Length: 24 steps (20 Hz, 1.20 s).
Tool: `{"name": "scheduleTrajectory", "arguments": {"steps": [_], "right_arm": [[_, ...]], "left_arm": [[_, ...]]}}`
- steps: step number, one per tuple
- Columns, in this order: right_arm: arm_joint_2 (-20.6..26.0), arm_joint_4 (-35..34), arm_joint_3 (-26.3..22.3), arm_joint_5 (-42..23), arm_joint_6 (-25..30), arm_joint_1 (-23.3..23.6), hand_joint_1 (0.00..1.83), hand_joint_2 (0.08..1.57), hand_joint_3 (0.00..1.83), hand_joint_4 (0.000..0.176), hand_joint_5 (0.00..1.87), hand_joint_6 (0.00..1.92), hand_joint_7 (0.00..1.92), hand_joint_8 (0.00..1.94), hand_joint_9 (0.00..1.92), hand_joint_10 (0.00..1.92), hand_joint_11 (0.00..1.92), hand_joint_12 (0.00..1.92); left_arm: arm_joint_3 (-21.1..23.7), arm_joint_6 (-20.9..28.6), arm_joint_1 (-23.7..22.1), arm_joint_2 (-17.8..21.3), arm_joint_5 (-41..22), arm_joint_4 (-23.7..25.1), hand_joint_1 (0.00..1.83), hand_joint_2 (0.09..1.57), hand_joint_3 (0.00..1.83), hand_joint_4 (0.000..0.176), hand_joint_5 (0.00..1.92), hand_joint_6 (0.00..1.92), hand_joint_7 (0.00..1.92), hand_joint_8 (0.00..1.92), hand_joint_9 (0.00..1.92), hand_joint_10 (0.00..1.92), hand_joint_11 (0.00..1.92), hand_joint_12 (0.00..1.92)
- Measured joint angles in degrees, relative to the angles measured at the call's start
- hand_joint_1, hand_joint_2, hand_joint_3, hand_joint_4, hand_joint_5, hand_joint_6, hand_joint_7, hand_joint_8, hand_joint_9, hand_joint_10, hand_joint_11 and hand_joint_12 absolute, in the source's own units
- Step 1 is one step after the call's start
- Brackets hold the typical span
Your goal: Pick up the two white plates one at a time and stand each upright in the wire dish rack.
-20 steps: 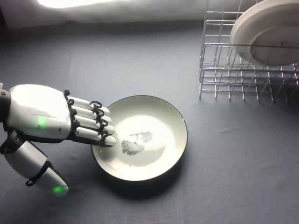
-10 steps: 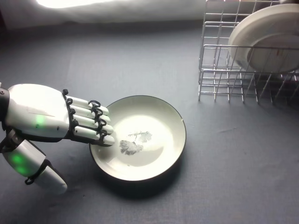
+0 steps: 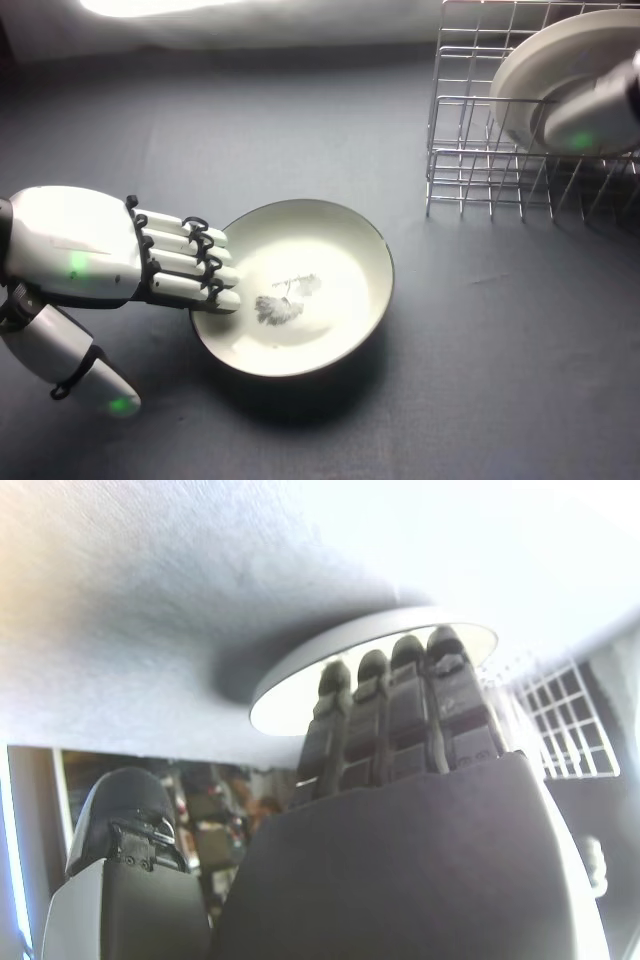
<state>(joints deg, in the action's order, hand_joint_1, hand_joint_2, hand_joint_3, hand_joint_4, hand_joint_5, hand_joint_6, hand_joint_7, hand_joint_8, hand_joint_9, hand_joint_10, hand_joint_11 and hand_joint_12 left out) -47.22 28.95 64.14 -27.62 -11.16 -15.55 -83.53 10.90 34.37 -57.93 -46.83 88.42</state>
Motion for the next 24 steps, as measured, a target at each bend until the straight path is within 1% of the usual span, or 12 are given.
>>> {"name": "scheduleTrajectory", "arguments": {"steps": [2, 4, 5, 6, 7, 9, 11, 14, 16, 18, 21, 24], "right_arm": [[0.0, 8.7, -1.05, -2.27, -0.07, 0.0, 0.94, 0.82, 0.0, 0.0, 0.0, 0.0, 0.0, 0.0, 0.0, 0.0, 0.0, 0.0], [0.07, 13.6, -2.56, -4.09, 0.02, -0.37, 0.98, 0.83, 0.0, 0.0, 0.0, 0.0, 0.0, 0.0, 0.0, 0.0, 0.0, 0.0], [0.04, 17.88, -3.48, -4.79, 0.15, -0.57, 1.06, 0.84, 0.0, 0.0, 0.0, 0.0, 0.0, 0.0, 0.0, 0.0, 0.0, 0.0], [0.04, 19.06, -3.76, -5.16, 0.11, -0.87, 1.06, 0.84, 0.0, 0.0, 0.0, 0.0, 0.0, 0.0, 0.0, 0.0, 0.0, 0.0], [-0.04, 21.81, -4.42, -5.62, 0.26, -1.25, 1.13, 0.86, 0.01, 0.0, 0.0, 0.0, 0.0, 0.0, 0.0, 0.0, 0.0, 0.0], [-0.74, 25.07, -4.7, -6.1, 0.33, -2.4, 1.33, 1.0, 0.02, 0.0, 0.0, 0.0, 0.0, 0.0, 0.0, 0.0, 0.0, 0.0], [-1.84, 27.87, -4.76, -6.12, 0.39, -4.11, 1.47, 1.07, 0.03, 0.0, 0.0, 0.0, 0.0, 0.0, 0.0, 0.0, 0.0, 0.0], [-3.72, 29.16, -4.74, -5.9, 0.46, -5.14, 1.56, 1.12, 0.04, 0.0, 0.0, 0.0, 0.0, 0.0, 0.0, 0.0, 0.0, 0.0], [-5.38, 28.96, -4.74, -5.11, 0.42, -5.46, 1.61, 1.14, 0.03, 0.0, 0.0, 0.0, 0.0, 0.0, 0.0, 0.0, 0.0, 0.0], [-7.45, 28.96, -4.74, -3.58, 0.39, -5.86, 1.62, 1.14, 0.02, 0.0, 0.0, 0.0, 0.0, 0.0, 0.0, 0.0, 0.0, 0.0], [-10.25, 28.59, -4.74, -1.57, 0.37, -6.67, 1.63, 1.13, 0.01, 0.0, 0.0, 0.0, 0.0, 0.0, 0.0, 0.0, 0.0, 0.0], [-13.05, 28.7, -4.52, 0.55, 0.35, -8.13, 1.63, 1.14, 0.02, 0.0, 0.0, 0.0, 0.0, 0.0, 0.0, 0.0, 0.01, 0.0]], "left_arm": [[-0.04, -0.09, 0.81, -0.09, 0.15, -0.04, 0.0, 1.09, 0.0, 0.0, 0.06, 0.0, 0.03, 0.0, 0.0, 0.0, 0.0, 0.0], [-0.04, -0.09, 1.6, -0.09, 0.2, -0.11, 0.0, 1.08, 0.0, 0.0, 0.06, 0.0, 0.03, 0.0, 0.0, 0.0, 0.0, 0.0], [-0.04, -0.09, 1.92, -0.11, 0.2, -0.24, 0.0, 1.09, 0.0, 0.0, 0.05, 0.0, 0.03, 0.0, 0.0, 0.0, 0.0, 0.0], [-0.04, -0.11, 2.27, -0.15, 0.17, -0.48, 0.0, 1.09, 0.0, 0.0, 0.05, 0.0, 0.03, 0.0, 0.0, 0.0, 0.0, 0.0], [-0.02, -0.13, 2.54, -0.15, 0.07, -0.52, 0.0, 1.09, 0.0, 0.0, 0.05, 0.0, 0.03, 0.0, 0.0, 0.0, 0.0, 0.0], [-0.04, -0.13, 2.71, -0.15, 0.04, -0.83, 0.0, 1.08, 0.0, 0.0, 0.07, 0.01, 0.05, 0.01, 0.01, 0.0, 0.02, 0.01], [-0.04, -0.13, 2.71, -0.17, -0.02, -0.85, 0.0, 1.08, 0.0, 0.0, 0.07, 0.01, 0.04, 0.0, 0.01, 0.0, 0.01, 0.0], [-0.04, -0.11, 2.89, -0.2, -0.04, -1.05, 0.0, 1.08, 0.0, 0.0, 0.12, 0.01, 0.11, 0.01, 0.07, 0.01, 0.04, 0.03], [-0.04, -0.13, 2.99, -0.2, -0.09, -1.44, 0.0, 1.08, 0.0, 0.0, 0.1, 0.0, 0.08, 0.0, 0.04, 0.0, 0.01, 0.01], [-0.04, -0.13, 2.99, -0.2, -0.13, -1.46, 0.0, 1.09, 0.0, 0.0, 0.1, 0.0, 0.08, 0.01, 0.04, 0.01, 0.01, 0.01], [-0.04, -0.11, 2.99, -0.2, -0.15, -1.46, 0.0, 1.08, 0.0, 0.0, 0.17, 0.01, 0.14, 0.01, 0.1, 0.01, 0.05, 0.05], [-0.04, -0.11, 2.99, -0.2, -0.26, -1.7, 0.0, 1.08, 0.0, 0.0, 0.12, 0.0, 0.09, 0.0, 0.04, 0.0, 0.01, 0.04]]}}
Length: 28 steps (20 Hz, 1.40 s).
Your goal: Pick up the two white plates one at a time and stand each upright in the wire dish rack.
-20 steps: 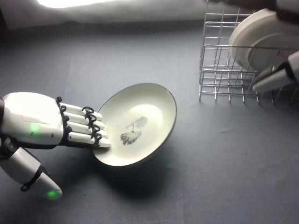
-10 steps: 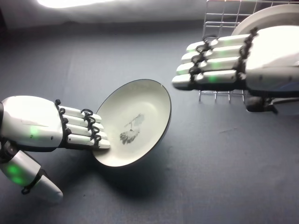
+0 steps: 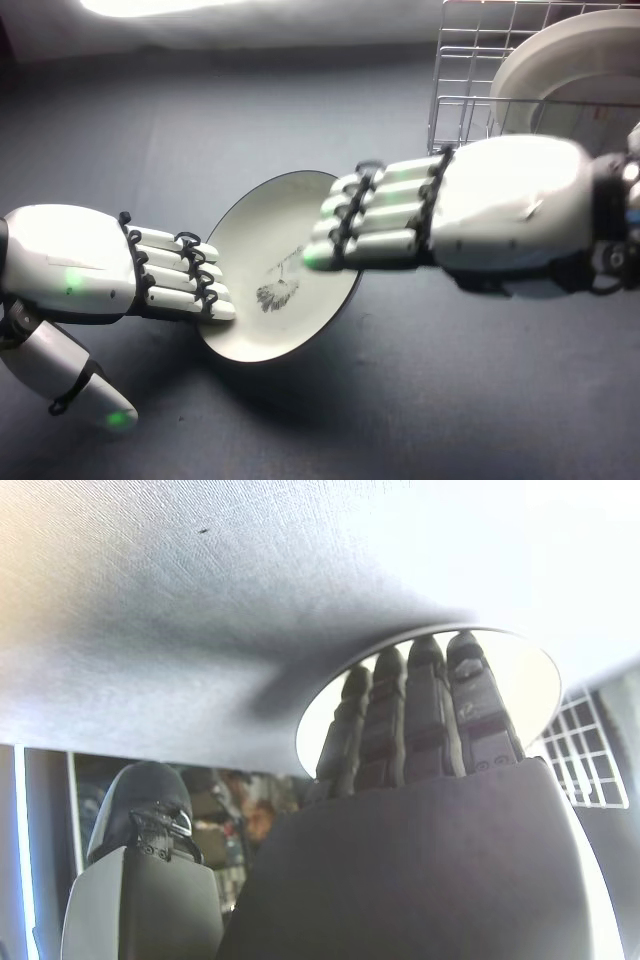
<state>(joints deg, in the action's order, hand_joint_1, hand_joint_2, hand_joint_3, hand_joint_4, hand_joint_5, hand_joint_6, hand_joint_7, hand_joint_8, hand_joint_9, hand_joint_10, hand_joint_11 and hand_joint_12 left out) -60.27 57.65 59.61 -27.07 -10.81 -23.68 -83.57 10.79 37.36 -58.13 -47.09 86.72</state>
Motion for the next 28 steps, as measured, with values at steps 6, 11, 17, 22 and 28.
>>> {"name": "scheduleTrajectory", "arguments": {"steps": [6, 11, 17, 22, 28], "right_arm": [[-5.33, 1.75, 4.87, 1.73, -0.13, -0.5, 1.66, 1.17, 0.02, 0.0, 0.0, 0.0, 0.0, 0.0, 0.0, 0.0, 0.02, 0.02], [-10.58, 1.73, 9.57, 1.97, -0.2, -0.48, 1.68, 1.16, 0.0, 0.0, 0.0, 0.0, 0.0, 0.0, 0.0, 0.0, 0.0, 0.22], [-16.15, 1.75, 14.12, 2.75, -0.22, -0.46, 1.68, 1.17, 0.0, 0.0, 0.0, 0.0, 0.0, 0.0, 0.0, 0.0, 0.0, 0.26], [-20.2, 1.79, 16.92, 3.3, -0.22, 0.79, 1.7, 1.18, 0.0, 0.0, 0.0, 0.0, 0.0, 0.0, 0.0, 0.0, 0.0, 0.16], [-21.05, 1.75, 17.66, 3.85, -0.22, 1.03, 1.76, 1.22, 0.01, 0.0, 0.0, 0.0, 0.0, 0.0, 0.0, 0.0, 0.0, 0.33]], "left_arm": [[0.0, -0.02, 0.0, -0.13, -0.31, -0.42, 0.0, 1.07, 0.0, 0.0, 0.22, 0.0, 0.2, 0.0, 0.15, 0.0, 0.0, 0.34], [0.02, 0.0, 0.0, -0.24, -0.37, -0.39, 0.0, 1.08, 0.0, 0.0, 0.21, 0.0, 0.18, 0.01, 0.13, 0.01, 0.0, 0.29], [0.02, 0.0, 0.0, -0.24, -0.48, -0.5, 0.0, 1.07, 0.0, 0.0, 0.12, 0.0, 0.09, 0.01, 0.04, 0.0, 0.0, 0.08], [0.02, 0.07, 0.0, -0.26, -0.35, -0.39, 0.0, 1.06, 0.0, 0.0, 0.17, 0.0, 0.14, 0.0, 0.09, 0.0, 0.0, 0.22], [0.02, 0.15, 0.02, -0.31, -0.13, 0.61, 0.0, 1.07, 0.01, 0.0, 0.07, 0.01, 0.04, 0.01, 0.0, 0.0, 0.0, 0.0]]}}
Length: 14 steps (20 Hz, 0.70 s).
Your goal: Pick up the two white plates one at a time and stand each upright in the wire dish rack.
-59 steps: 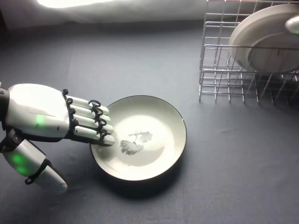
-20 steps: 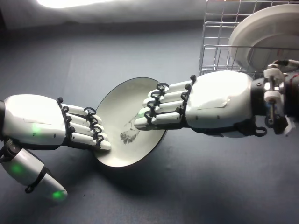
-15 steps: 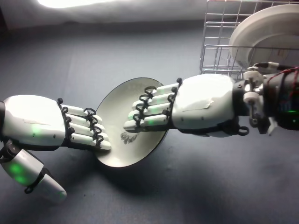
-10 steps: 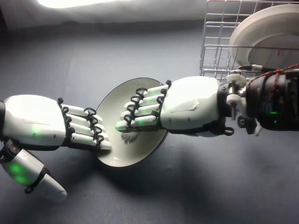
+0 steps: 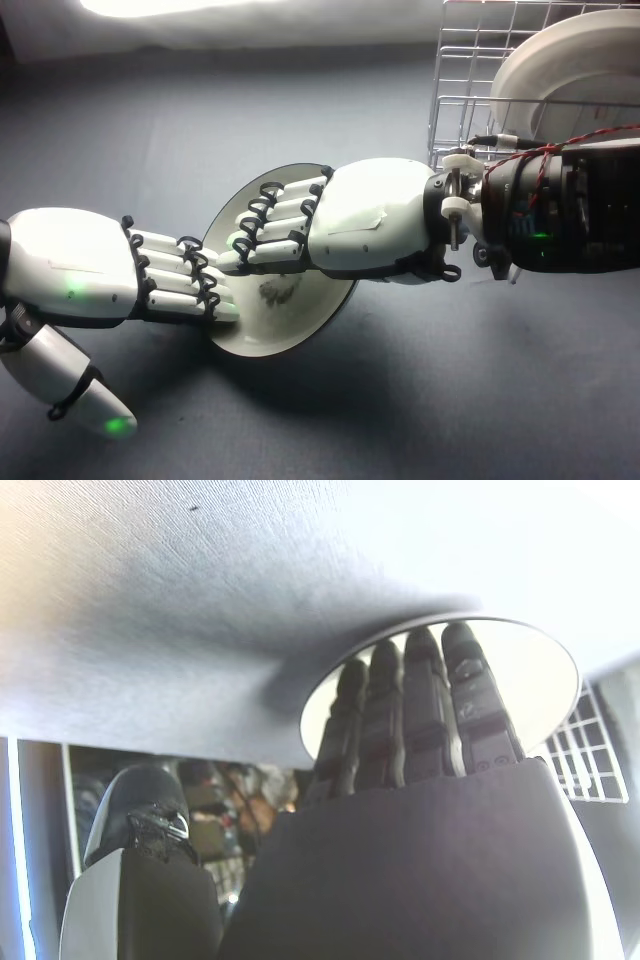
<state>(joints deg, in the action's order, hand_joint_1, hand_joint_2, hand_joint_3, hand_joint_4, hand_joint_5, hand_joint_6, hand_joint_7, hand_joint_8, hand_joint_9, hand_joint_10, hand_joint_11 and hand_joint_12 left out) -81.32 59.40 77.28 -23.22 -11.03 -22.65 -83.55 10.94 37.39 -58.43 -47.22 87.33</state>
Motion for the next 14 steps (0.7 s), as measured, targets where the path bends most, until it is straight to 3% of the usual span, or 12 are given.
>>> {"name": "scheduleTrajectory", "arguments": {"steps": [1, 3, 4, 5, 6, 7, 8, 9, 10, 11, 12, 14], "right_arm": [[-0.09, 0.02, 0.0, 0.02, 0.0, -0.04, 1.76, 1.22, 0.01, 0.0, 0.0, 0.0, 0.0, 0.0, 0.0, 0.0, 0.0, 0.33], [-0.2, 0.0, 0.0, 0.13, -0.02, -0.2, 1.65, 1.26, 0.01, 0.0, 0.13, 0.02, 0.15, 0.01, 0.22, 0.04, 0.0, 0.97], [-0.2, -0.04, 0.0, 0.07, -0.02, -0.42, 1.56, 1.25, 0.0, 0.0, 0.3, 0.04, 0.33, 0.03, 0.4, 0.07, 0.1, 1.15], [-0.2, -0.02, 0.0, 0.17, -0.04, -0.48, 1.56, 1.25, 0.0, 0.0, 0.3, 0.04, 0.33, 0.03, 0.4, 0.07, 0.1, 1.15], [-0.2, -0.04, 0.13, -0.09, -0.44, -0.52, 1.82, 1.12, 0.0, 0.0, 0.61, 0.05, 0.67, 0.03, 0.75, 0.1, 0.58, 1.59], [-0.22, -0.42, 0.2, -1.05, -0.63, -0.5, 1.76, 1.07, 0.05, 0.0, 0.82, 0.09, 0.87, 0.06, 0.78, 0.91, 0.73, 1.6], [-0.22, -0.42, 0.24, -1.66, -0.74, -0.46, 1.54, 1.11, 0.02, 0.0, 0.8, 0.94, 0.95, 0.65, 0.86, 1.07, 0.82, 1.57], [-0.2, -0.44, 0.37, -2.12, -0.83, -0.46, 1.5, 1.09, 0.0, 0.0, 0.91, 0.96, 1.08, 0.64, 0.97, 0.94, 0.88, 1.48], [-0.07, -0.66, 0.42, -3.08, -0.85, -0.46, 1.5, 1.05, 0.0, 0.0, 1.01, 0.84, 1.15, 0.54, 1.06, 0.81, 0.93, 1.41], [-0.07, -1.09, 0.42, -3.54, -0.81, -0.44, 1.42, 1.03, 0.0, 0.0, 1.07, 0.81, 1.2, 0.5, 1.1, 0.87, 1.01, 1.09], [-0.07, -1.14, 0.42, -4.02, -0.83, -0.39, 1.4, 1.03, 0.0, 0.0, 1.08, 0.77, 1.24, 0.46, 1.13, 0.86, 1.09, 0.94], [0.0, -1.18, 0.42, -4.9, -0.83, -0.22, 1.4, 1.02, 0.0, 0.0, 1.1, 0.75, 1.28, 0.42, 1.12, 0.85, 1.11, 0.86]], "left_arm": [[0.0, -0.02, 0.0, 0.0, 0.0, 0.07, 0.0, 1.07, 0.01, 0.0, 0.07, 0.01, 0.04, 0.01, 0.0, 0.0, 0.0, 0.0], [0.0, 0.0, 0.0, 0.0, 0.0, 0.04, 0.0, 1.07, 0.0, 0.0, 0.1, 0.02, 0.06, 0.01, 0.03, 0.01, 0.02, 0.01], [0.0, -0.02, 0.0, 0.0, 0.0, 0.04, 0.0, 1.07, 0.0, 0.0, 0.08, 0.01, 0.05, 0.01, 0.02, 0.01, 0.01, 0.01], [0.0, -0.02, 0.0, 0.0, 0.0, 0.0, 0.0, 1.07, 0.0, 0.0, 0.08, 0.01, 0.05, 0.01, 0.02, 0.01, 0.01, 0.01], [0.0, -0.02, 0.0, 0.0, 0.07, -0.17, 0.0, 1.07, 0.0, 0.0, 0.09, 0.01, 0.06, 0.01, 0.02, 0.0, 0.0, 0.0], [-0.02, 0.09, 0.0, 0.0, 0.07, -0.39, 0.0, 1.07, 0.0, 0.0, 0.1, 0.01, 0.08, 0.01, 0.03, 0.01, 0.01, 0.0], [-0.02, 0.13, 0.0, 0.0, 0.07, -0.42, 0.0, 1.07, 0.0, 0.0, 0.07, 0.0, 0.04, 0.0, 0.01, 0.0, 0.0, 0.0], [-0.02, 0.13, 0.0, 0.0, 0.07, -0.42, 0.0, 1.07, 0.0, 0.0, 0.1, 0.01, 0.08, 0.02, 0.04, 0.01, 0.03, 0.01], [-0.02, 0.13, 0.0, 0.02, 0.04, -0.39, 0.0, 1.07, 0.0, 0.0, 0.09, 0.01, 0.07, 0.01, 0.02, 0.01, 0.02, 0.01], [-0.02, 0.17, 0.0, 0.02, 0.04, -0.37, 0.0, 1.07, 0.0, 0.0, 0.1, 0.01, 0.09, 0.01, 0.04, 0.01, 0.04, 0.02], [-0.26, 0.5, 0.0, 0.02, -0.11, -0.5, 0.0, 1.07, 0.0, 0.0, 0.11, 0.01, 0.09, 0.01, 0.04, 0.01, 0.03, 0.02], [-0.92, 0.9, -0.48, 0.02, -0.35, -0.72, 0.0, 1.07, 0.0, 0.0, 0.11, 0.01, 0.09, 0.01, 0.04, 0.01, 0.02, 0.01]]}}
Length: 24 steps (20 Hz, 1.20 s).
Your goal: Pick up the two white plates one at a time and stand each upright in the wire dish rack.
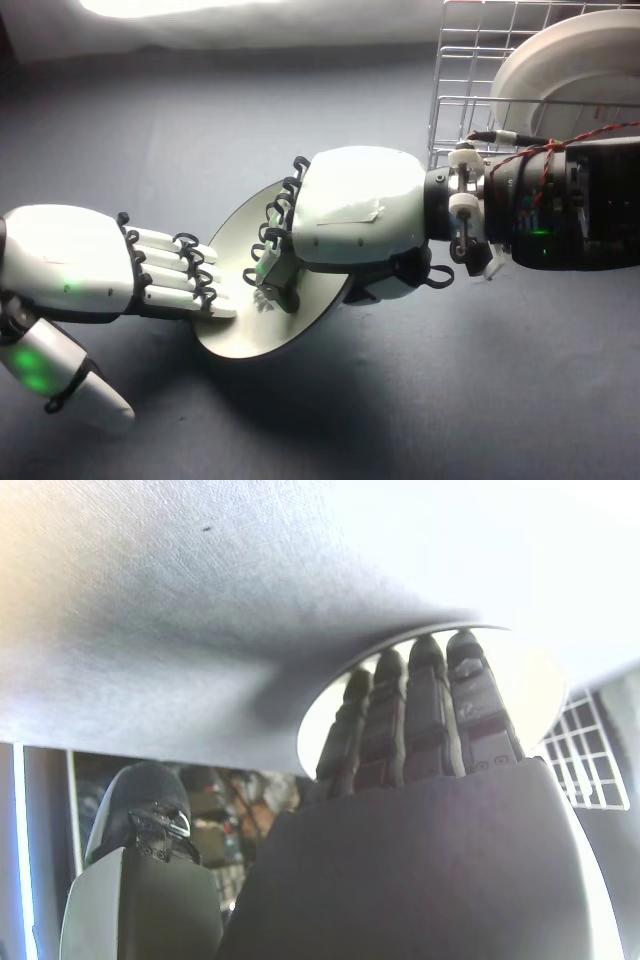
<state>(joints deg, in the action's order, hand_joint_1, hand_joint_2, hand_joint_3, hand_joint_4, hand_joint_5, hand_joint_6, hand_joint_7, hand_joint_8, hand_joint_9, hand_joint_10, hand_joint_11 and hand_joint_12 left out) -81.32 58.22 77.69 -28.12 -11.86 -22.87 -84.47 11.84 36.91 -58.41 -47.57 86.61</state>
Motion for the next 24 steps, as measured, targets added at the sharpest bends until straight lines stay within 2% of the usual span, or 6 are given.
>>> {"name": "scheduleTrajectory", "arguments": {"steps": [6, 11, 17, 21, 22, 24], "right_arm": [[2.82, -0.02, -1.55, -0.74, 0.22, 1.07, 1.39, 1.05, 0.0, 0.0, 1.03, 0.85, 1.18, 0.6, 1.07, 0.95, 1.02, 1.0], [8.28, -5.2, -7.41, 1.49, 0.17, 2.73, 1.39, 1.05, 0.0, 0.0, 1.01, 0.86, 1.17, 0.58, 1.08, 0.96, 1.02, 0.99], [15.47, -15.78, -15.93, 3.17, 0.11, 6.6, 1.39, 1.05, 0.0, 0.0, 0.99, 0.9, 1.14, 0.65, 1.08, 0.96, 1.04, 1.01], [19.58, -20.22, -20.2, 4.09, 0.02, 8.68, 1.39, 1.05, 0.0, 0.0, 0.97, 0.92, 1.17, 0.6, 1.08, 0.95, 1.04, 1.04], [21.11, -22.6, -21.35, 4.24, 0.17, 9.86, 1.39, 1.08, 0.0, 0.0, 0.92, 1.0, 1.1, 0.73, 1.05, 1.02, 0.99, 1.07], [22.08, -24.41, -21.97, 3.8, 0.09, 10.78, 1.39, 1.07, 0.0, 0.0, 0.94, 0.96, 1.1, 0.74, 1.04, 1.03, 0.99, 1.09]], "left_arm": [[-0.94, 1.62, -7.06, 1.03, -0.26, 2.64, 0.0, 1.07, 0.0, 0.0, 0.11, 0.0, 0.08, 0.0, 0.04, 0.0, 0.02, 0.02], [-2.08, 2.8, -13.46, 2.73, -1.79, 2.84, 0.0, 1.08, 0.0, 0.0, 0.08, 0.01, 0.06, 0.01, 0.03, 0.01, 0.02, 0.01], [-3.69, 3.48, -14.67, 3.98, -3.28, 4.5, 0.0, 1.08, 0.0, 0.0, 0.09, 0.01, 0.06, 0.01, 0.01, 0.0, 0.0, 0.0], [-3.74, 3.54, -15.13, 4.61, -4.0, 5.35, 0.0, 1.09, 0.0, 0.0, 0.09, 0.01, 0.06, 0.01, 0.02, 0.0, 0.0, 0.0], [-4.11, 3.63, -15.13, 4.68, -4.46, 5.33, 0.0, 1.08, 0.0, 0.0, 0.07, 0.0, 0.05, 0.0, 0.01, 0.0, 0.0, 0.0], [-4.11, 3.63, -15.13, 4.79, -4.52, 5.68, 0.0, 1.08, 0.0, 0.0, 0.07, 0.0, 0.04, 0.0, 0.0, 0.0, 0.0, 0.0]]}}
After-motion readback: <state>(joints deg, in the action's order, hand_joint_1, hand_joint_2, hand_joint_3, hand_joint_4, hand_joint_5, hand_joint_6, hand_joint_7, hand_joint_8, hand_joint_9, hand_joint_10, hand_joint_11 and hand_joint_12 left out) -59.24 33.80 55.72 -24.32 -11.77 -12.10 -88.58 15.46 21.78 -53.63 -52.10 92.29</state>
